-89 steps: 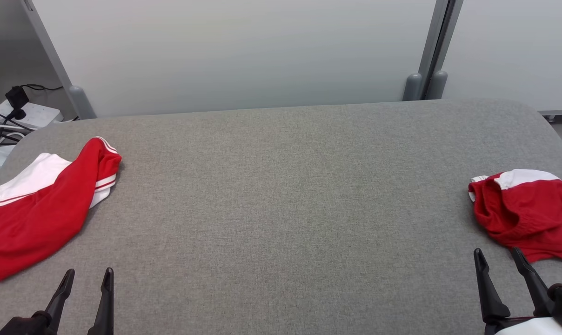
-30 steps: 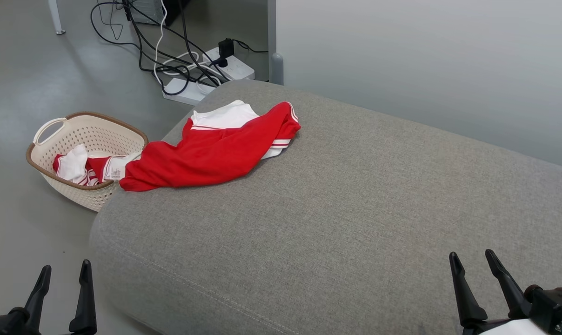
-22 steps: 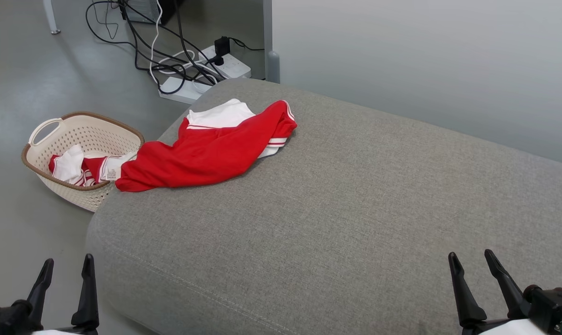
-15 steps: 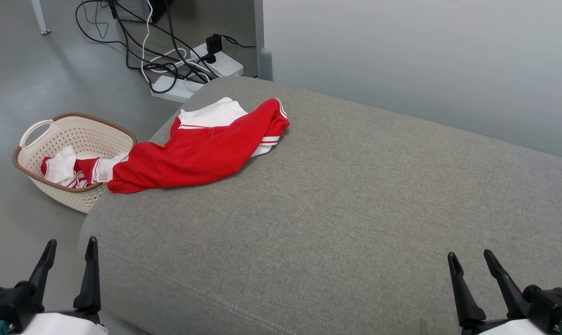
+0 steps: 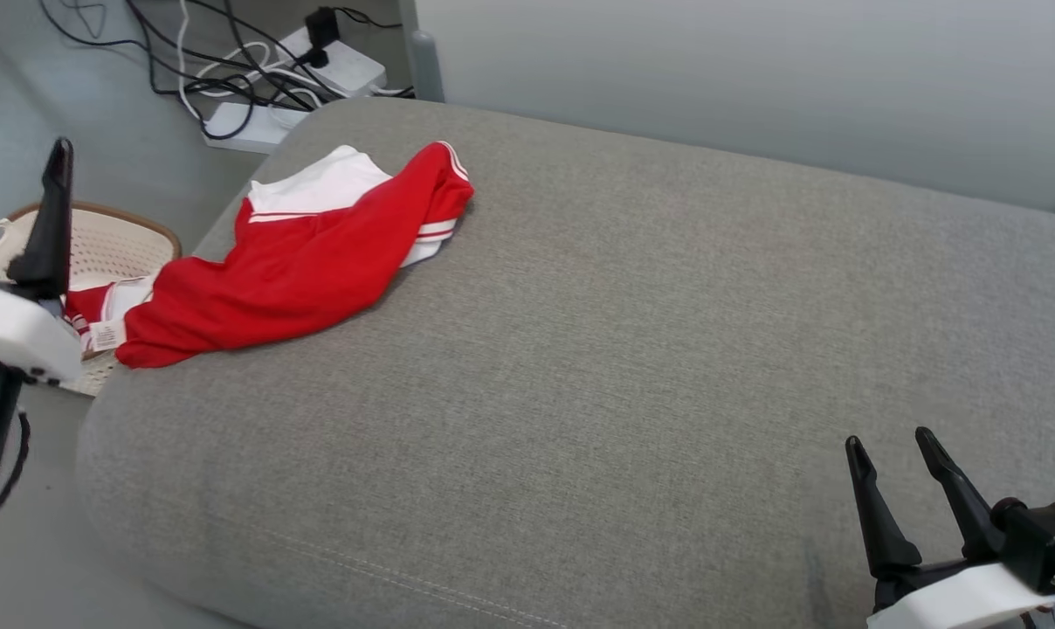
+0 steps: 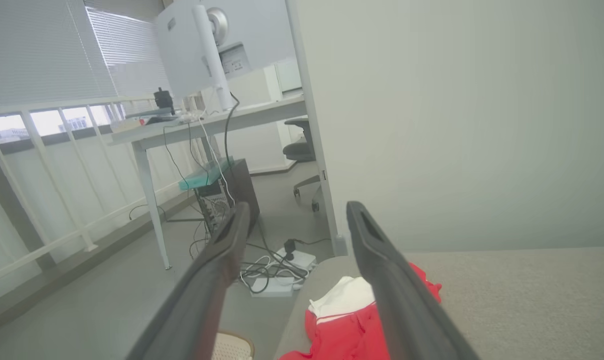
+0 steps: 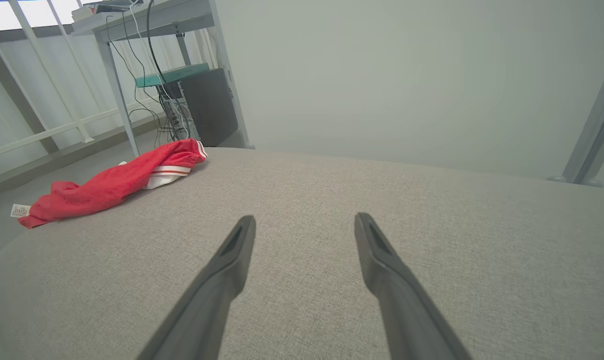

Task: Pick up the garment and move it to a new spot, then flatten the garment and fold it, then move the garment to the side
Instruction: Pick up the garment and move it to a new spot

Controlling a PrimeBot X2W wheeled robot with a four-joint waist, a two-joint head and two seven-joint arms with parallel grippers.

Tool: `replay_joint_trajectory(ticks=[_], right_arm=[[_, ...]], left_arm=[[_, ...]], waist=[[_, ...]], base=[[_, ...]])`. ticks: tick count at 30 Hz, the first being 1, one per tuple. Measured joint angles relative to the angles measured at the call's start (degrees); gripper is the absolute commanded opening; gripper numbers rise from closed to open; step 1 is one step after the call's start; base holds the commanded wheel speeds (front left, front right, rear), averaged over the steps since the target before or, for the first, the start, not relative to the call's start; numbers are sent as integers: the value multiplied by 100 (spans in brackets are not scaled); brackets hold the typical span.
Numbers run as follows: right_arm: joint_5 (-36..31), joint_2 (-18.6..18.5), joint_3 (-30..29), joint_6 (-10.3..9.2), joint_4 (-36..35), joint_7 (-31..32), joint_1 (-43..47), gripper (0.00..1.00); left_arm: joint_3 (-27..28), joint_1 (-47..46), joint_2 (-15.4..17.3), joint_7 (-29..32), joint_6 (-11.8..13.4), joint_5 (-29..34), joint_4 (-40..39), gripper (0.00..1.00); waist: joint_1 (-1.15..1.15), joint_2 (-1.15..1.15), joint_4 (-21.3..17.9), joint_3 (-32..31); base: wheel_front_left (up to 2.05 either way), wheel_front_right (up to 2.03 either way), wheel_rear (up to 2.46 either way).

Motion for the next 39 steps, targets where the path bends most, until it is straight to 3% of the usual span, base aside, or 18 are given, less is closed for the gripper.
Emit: replay_joint_trajectory(ticks=[4, 10, 13, 19, 28, 34, 35, 37, 39], right_arm=[[3, -47, 20, 0, -25, 0, -149, 100], [49, -129, 207, 0, -33, -3, -477, 100], [64, -204, 301, 0, -33, -10, -666, 100], [122, -374, 422, 0, -56, -55, -1021, 100], [186, -567, 453, 0, -166, -76, -1418, 100], [199, -586, 465, 0, -161, -76, -1478, 100], [199, -592, 466, 0, -159, -76, -1496, 100], [200, -594, 469, 0, -160, -76, -1535, 100], [205, -594, 470, 0, -159, -77, -1541, 100]], left_arm=[[-256, -954, 14, 498, -513, -154, 962, 100], [-435, -2009, -241, 968, -761, -323, 2458, 100], [-448, -2321, -398, 1211, -762, -414, 3420, 100], [-337, -2507, -465, 1380, -812, -668, 4445, 100], [-220, -2800, -442, 1836, -804, -844, 5231, 100], [-214, -2871, -431, 2074, -688, -902, 5443, 100], [-234, -2917, -431, 2109, -645, -901, 5469, 91], [-246, -2928, -443, 2040, -552, -880, 5495, 0], [-276, -2928, -477, 1989, -469, -851, 5526, 0]], waist=[[0, 0, -289, 208], [0, 0, -715, 631], [0, 0, -985, 977], [0, 0, -1341, 1558], [0, 0, -1684, 2429], [0, 0, -1771, 2588], [0, 0, -1774, 2585], [0, 0, -1780, 2575], [0, 0, -1781, 2548]], base=[[0, 0, 0], [0, 0, 0], [0, 0, 0], [0, 0, 0], [0, 0, 0], [0, 0, 0], [0, 0, 0], [0, 0, 0], [0, 0, 0]])
